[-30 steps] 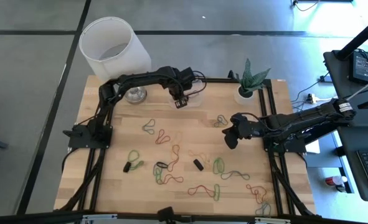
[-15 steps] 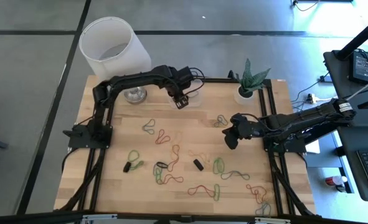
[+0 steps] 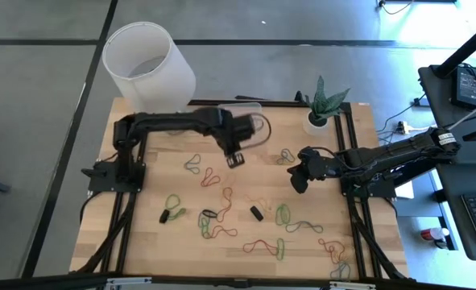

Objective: Pick and place rubber bands into bin
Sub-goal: Put the green rubber band into the transparent bin

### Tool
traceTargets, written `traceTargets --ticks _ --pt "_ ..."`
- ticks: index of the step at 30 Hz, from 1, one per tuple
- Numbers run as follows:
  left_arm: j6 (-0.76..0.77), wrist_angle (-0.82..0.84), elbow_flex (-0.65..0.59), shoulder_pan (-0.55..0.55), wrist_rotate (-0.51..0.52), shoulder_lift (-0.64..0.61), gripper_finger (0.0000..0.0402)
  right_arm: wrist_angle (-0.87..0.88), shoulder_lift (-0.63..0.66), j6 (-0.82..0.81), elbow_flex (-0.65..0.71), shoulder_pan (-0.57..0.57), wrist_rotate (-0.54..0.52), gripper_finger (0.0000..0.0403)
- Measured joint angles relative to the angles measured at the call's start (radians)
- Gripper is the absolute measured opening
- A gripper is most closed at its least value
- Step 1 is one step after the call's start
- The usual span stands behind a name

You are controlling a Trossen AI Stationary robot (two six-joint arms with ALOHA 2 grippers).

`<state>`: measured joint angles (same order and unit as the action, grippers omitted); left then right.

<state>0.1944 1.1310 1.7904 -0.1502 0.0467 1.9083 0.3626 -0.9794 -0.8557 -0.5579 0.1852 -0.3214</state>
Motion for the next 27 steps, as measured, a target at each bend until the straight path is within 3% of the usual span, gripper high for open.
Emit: traceTargets --ticks 8,11,18,27 --pt "-0.059 -0.023 -0.001 0.131 -0.003 0.000 0.0002 -0.037 0.000 -0.002 0.000 0.009 0.008 0.0006" --pt "-0.087 -0.119 -0.048 0.156 -0.025 -0.014 0.0001 -0.073 0.000 -0.001 0.000 0.023 0.008 0.0005" --pt "-0.049 -0.347 -0.370 0.170 -0.074 -0.180 0.0001 -0.124 -0.001 -0.064 0.000 0.059 0.002 0.0003" --pt "0.044 -0.640 -0.886 0.198 -0.067 -0.603 0.0001 -0.054 -0.146 -0.096 -0.189 0.069 -0.047 0.0002"
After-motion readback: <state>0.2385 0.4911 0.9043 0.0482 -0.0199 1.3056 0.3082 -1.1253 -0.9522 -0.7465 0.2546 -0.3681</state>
